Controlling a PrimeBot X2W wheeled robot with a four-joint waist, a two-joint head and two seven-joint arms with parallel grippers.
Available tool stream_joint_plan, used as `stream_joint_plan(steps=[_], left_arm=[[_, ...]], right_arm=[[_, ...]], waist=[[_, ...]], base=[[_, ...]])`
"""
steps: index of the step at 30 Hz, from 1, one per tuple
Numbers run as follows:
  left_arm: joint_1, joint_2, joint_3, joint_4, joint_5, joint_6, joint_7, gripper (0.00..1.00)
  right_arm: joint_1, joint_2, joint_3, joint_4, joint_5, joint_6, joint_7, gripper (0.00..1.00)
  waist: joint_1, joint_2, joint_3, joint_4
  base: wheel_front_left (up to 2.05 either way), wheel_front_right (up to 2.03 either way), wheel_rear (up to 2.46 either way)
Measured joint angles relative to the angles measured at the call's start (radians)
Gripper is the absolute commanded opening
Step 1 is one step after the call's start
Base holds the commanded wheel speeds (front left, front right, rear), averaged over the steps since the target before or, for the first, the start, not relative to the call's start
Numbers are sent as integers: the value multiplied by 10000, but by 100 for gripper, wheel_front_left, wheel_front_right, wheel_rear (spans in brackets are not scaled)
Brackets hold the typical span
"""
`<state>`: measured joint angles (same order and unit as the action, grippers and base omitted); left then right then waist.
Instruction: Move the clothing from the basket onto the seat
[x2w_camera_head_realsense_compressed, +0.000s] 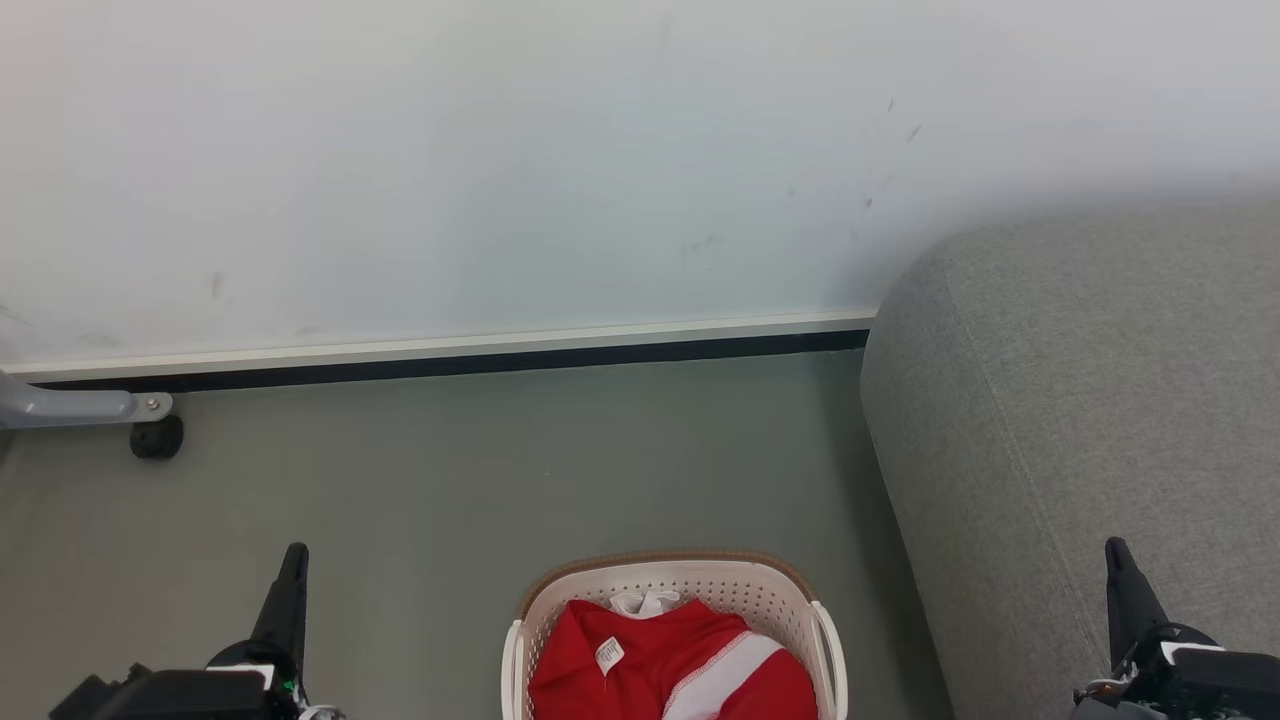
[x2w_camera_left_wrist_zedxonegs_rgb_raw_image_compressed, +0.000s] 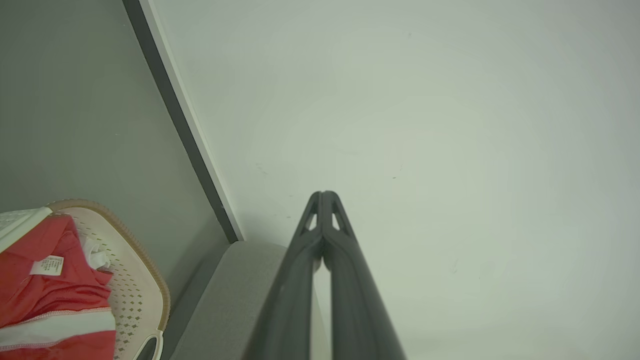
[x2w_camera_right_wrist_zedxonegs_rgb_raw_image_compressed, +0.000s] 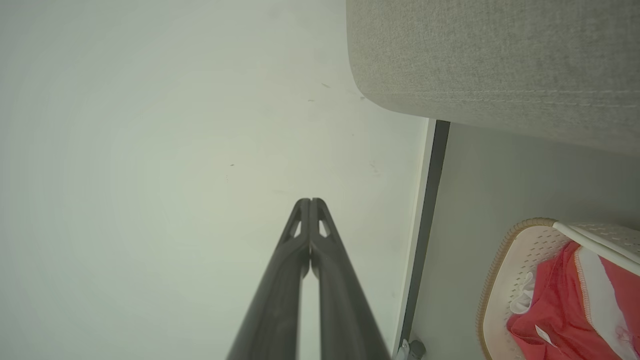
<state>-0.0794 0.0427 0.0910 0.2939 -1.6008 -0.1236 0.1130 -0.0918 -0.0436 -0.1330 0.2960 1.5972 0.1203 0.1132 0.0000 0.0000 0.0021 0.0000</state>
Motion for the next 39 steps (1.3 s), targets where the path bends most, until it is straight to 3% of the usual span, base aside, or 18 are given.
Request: stream_joint_plan(steps=[39], left_arm=[[0, 0, 0, 0, 0, 0, 0, 0]], right_arm=[[0, 0, 0, 0, 0, 0, 0, 0]], waist=[[0, 1, 0, 0]], base=[[0, 0, 0]])
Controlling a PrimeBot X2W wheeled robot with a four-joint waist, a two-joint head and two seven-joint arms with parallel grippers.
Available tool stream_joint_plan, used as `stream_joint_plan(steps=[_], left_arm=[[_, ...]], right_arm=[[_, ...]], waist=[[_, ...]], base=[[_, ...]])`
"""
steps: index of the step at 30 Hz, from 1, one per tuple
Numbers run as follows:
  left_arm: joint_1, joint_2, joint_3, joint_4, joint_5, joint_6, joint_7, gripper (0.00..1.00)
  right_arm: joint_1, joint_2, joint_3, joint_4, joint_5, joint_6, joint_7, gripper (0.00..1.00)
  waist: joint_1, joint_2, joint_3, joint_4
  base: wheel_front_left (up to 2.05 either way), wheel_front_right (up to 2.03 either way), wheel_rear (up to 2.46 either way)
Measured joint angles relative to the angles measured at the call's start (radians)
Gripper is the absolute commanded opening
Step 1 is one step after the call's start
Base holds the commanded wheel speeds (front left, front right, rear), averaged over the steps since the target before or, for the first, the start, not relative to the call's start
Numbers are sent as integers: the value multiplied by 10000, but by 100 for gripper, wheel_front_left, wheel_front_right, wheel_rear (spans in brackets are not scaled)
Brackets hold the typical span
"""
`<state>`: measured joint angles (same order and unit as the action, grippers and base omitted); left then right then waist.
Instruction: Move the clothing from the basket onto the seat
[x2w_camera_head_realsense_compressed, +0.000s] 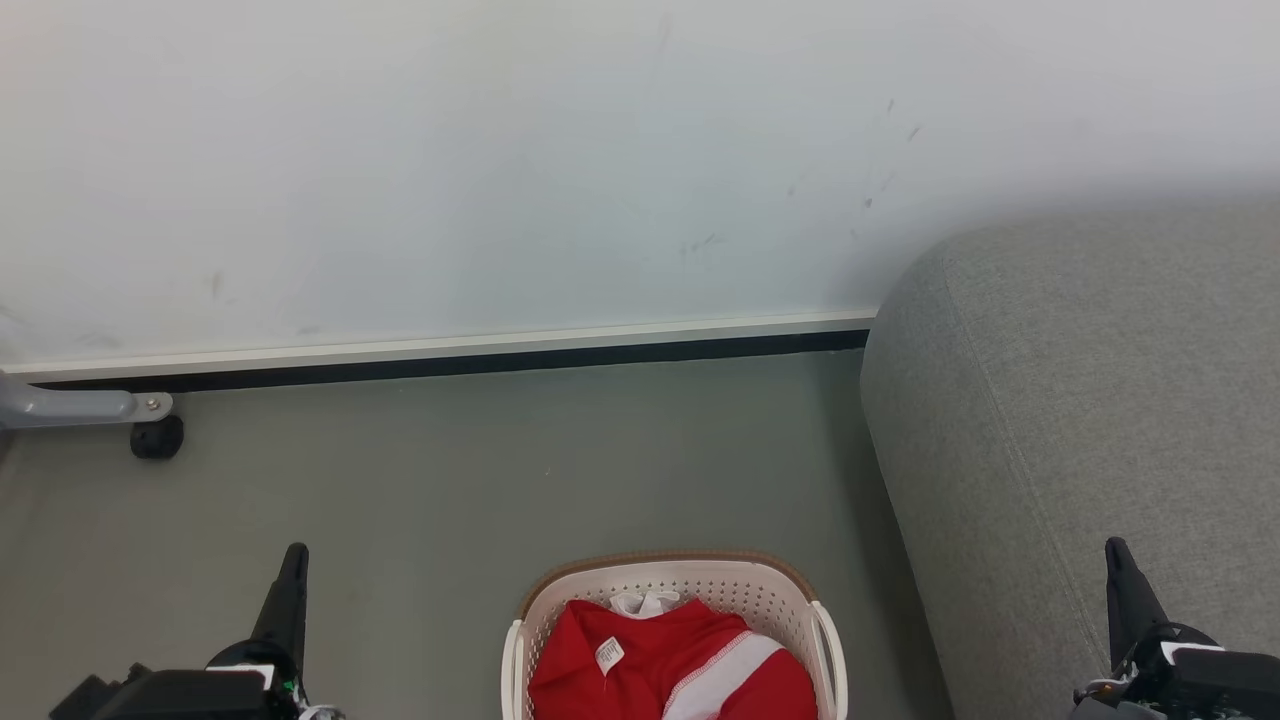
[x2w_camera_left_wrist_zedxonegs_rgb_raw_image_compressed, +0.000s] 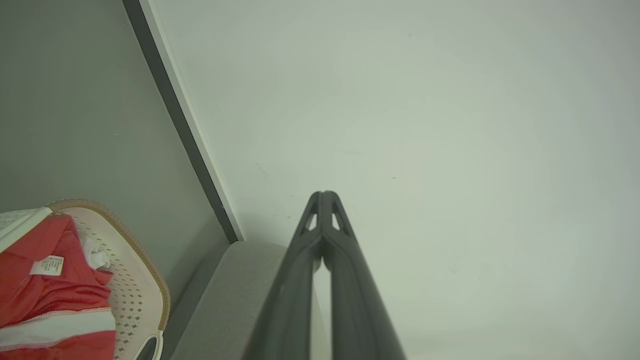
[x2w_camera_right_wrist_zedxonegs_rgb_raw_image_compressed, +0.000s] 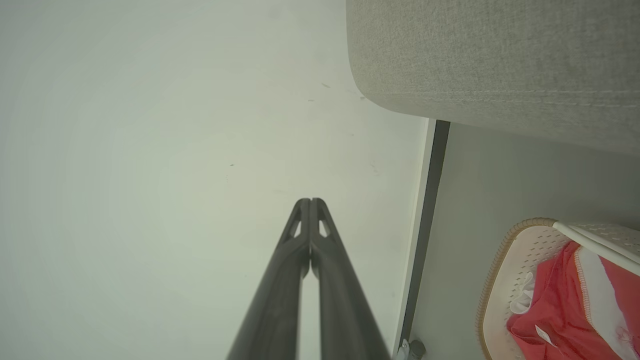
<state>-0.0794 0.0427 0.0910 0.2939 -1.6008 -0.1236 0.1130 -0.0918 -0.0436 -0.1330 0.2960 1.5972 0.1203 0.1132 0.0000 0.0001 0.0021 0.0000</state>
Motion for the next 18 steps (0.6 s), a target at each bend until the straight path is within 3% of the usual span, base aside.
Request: stream_joint_plan(steps=[18], left_arm=[[0, 0, 0, 0, 0, 0, 0, 0]], right_arm=[[0, 0, 0, 0, 0, 0, 0, 0]], waist=[[1, 0, 0, 0]], base=[[0, 0, 0]])
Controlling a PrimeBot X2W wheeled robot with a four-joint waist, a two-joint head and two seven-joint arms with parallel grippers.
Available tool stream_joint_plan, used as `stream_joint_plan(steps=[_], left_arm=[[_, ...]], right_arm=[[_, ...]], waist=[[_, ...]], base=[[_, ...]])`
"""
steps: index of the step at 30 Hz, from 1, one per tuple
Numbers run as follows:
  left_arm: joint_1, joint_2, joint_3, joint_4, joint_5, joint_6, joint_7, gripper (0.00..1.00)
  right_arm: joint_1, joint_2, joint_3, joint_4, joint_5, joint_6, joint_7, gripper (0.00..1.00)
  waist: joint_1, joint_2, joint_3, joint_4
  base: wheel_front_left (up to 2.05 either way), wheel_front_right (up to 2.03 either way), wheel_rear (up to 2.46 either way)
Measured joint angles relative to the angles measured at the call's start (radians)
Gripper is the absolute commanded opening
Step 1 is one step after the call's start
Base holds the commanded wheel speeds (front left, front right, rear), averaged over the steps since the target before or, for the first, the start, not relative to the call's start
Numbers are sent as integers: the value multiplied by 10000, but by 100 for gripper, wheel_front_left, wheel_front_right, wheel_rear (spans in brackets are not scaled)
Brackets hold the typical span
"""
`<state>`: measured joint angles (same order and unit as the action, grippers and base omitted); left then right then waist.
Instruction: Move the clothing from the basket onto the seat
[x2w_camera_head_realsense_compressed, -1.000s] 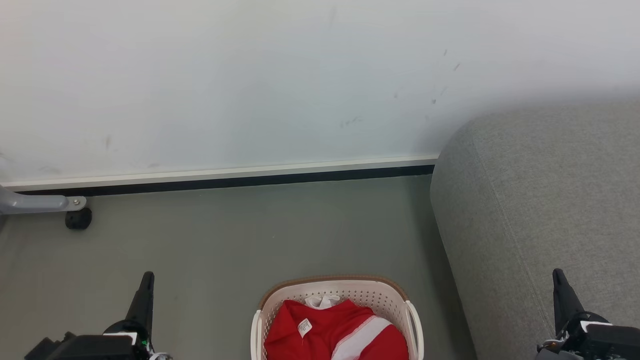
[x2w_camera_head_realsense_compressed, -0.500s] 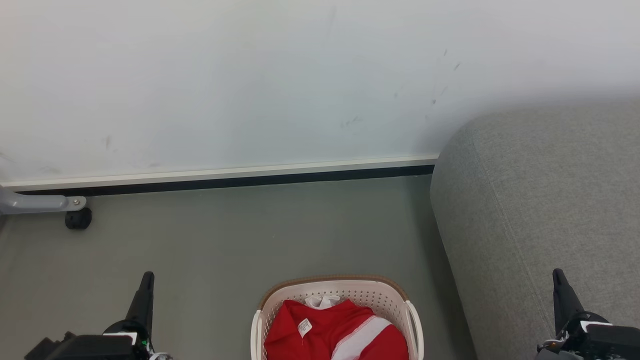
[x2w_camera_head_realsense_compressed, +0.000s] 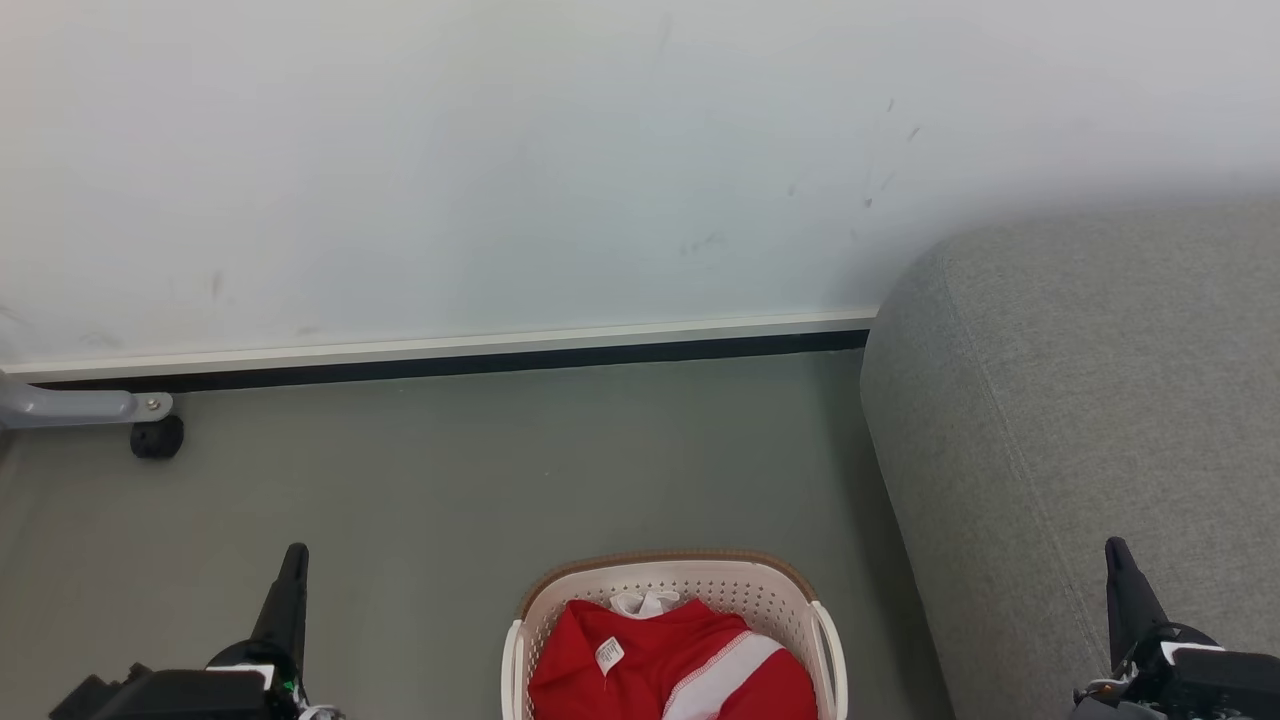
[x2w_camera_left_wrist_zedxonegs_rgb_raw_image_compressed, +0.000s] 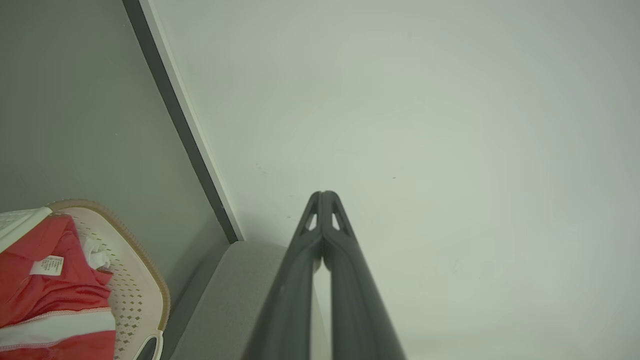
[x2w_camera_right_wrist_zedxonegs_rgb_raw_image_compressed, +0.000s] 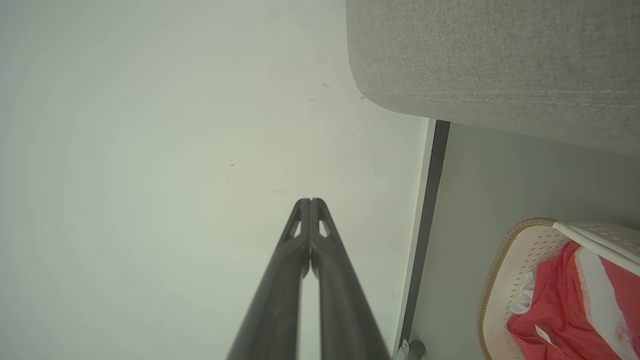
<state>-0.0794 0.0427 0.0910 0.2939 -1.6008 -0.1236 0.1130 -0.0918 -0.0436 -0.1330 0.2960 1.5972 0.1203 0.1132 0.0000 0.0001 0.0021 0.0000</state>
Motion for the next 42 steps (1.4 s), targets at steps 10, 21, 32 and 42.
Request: stream_joint_plan(steps=[10, 21, 32, 42], left_arm=[[0, 0, 0, 0, 0, 0, 0, 0], [0, 0, 0, 0, 0, 0, 0, 0], [0, 0, 0, 0, 0, 0, 0, 0], [0, 0, 0, 0, 0, 0, 0, 0]], right_arm=[[0, 0, 0, 0, 0, 0, 0, 0], [0, 0, 0, 0, 0, 0, 0, 0], [-1, 0, 0, 0, 0, 0, 0, 0], [-1, 0, 0, 0, 0, 0, 0, 0]], waist=[[0, 0, 0, 0], [0, 0, 0, 0], [0, 0, 0, 0], [0, 0, 0, 0]], base=[[0, 0, 0], [0, 0, 0], [0, 0, 0], [0, 0, 0]])
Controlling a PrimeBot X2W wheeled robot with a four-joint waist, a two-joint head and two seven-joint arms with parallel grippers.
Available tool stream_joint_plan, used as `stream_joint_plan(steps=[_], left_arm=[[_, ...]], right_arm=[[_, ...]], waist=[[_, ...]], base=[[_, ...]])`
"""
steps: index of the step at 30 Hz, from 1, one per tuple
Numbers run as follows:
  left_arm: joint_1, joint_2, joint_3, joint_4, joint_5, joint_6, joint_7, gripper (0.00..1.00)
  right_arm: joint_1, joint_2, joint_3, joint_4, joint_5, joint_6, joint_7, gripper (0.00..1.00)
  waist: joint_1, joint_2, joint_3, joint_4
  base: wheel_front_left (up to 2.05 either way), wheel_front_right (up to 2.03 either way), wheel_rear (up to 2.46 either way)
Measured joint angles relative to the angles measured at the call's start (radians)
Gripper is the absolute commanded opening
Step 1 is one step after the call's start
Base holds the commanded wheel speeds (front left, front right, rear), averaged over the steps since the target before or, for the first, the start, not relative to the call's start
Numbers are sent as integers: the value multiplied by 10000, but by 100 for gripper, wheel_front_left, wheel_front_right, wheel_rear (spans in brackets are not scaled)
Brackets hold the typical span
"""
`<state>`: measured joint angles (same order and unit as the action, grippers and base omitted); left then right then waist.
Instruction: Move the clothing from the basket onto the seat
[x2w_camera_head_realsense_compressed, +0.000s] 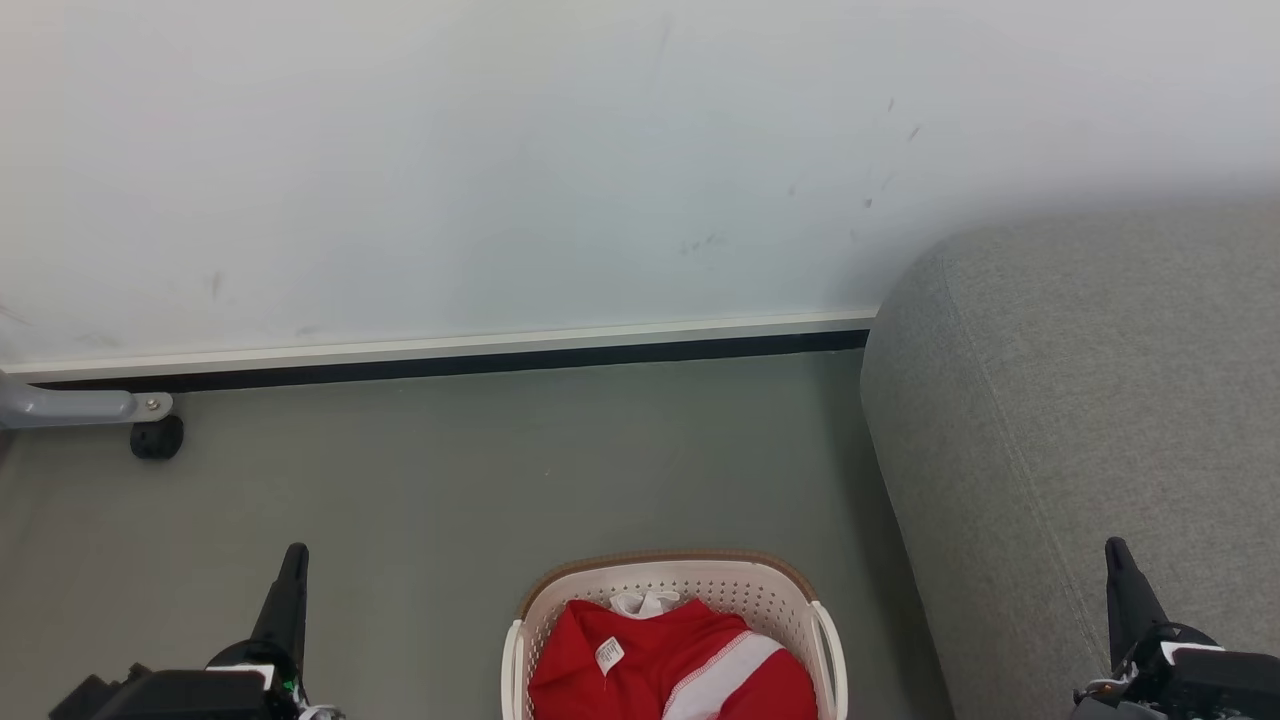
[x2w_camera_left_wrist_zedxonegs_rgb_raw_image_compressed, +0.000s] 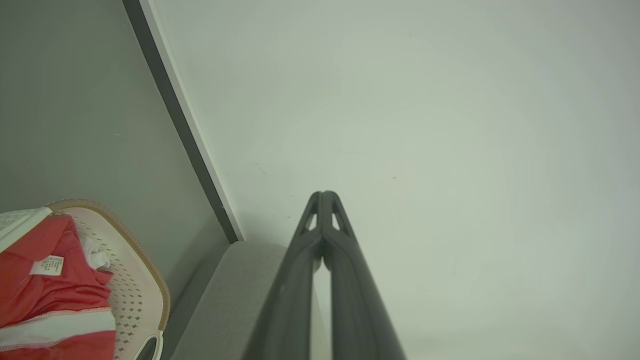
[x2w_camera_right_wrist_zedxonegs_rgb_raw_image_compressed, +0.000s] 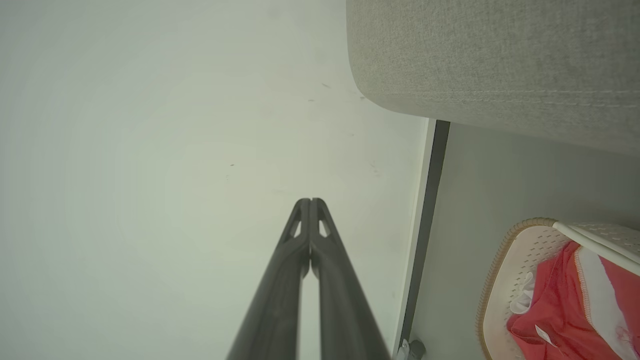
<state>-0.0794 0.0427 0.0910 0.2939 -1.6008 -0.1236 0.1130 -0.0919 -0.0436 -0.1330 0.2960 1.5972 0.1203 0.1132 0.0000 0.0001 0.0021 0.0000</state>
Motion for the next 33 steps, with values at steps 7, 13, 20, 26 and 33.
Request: stream_joint_plan(steps=[7, 13, 20, 26, 33], left_arm=[[0, 0, 0, 0, 0, 0, 0, 0], [0, 0, 0, 0, 0, 0, 0, 0], [0, 0, 0, 0, 0, 0, 0, 0], [0, 0, 0, 0, 0, 0, 0, 0], [0, 0, 0, 0, 0, 0, 0, 0]], right_arm=[[0, 0, 0, 0, 0, 0, 0, 0], [0, 0, 0, 0, 0, 0, 0, 0], [0, 0, 0, 0, 0, 0, 0, 0], [0, 0, 0, -2, 0, 0, 0, 0], [0, 0, 0, -2, 0, 0, 0, 0]], waist=[[0, 0, 0, 0], [0, 0, 0, 0], [0, 0, 0, 0], [0, 0, 0, 0], [0, -1, 0, 0]], base=[[0, 0, 0], [0, 0, 0], [0, 0, 0], [0, 0, 0], [0, 0, 0]])
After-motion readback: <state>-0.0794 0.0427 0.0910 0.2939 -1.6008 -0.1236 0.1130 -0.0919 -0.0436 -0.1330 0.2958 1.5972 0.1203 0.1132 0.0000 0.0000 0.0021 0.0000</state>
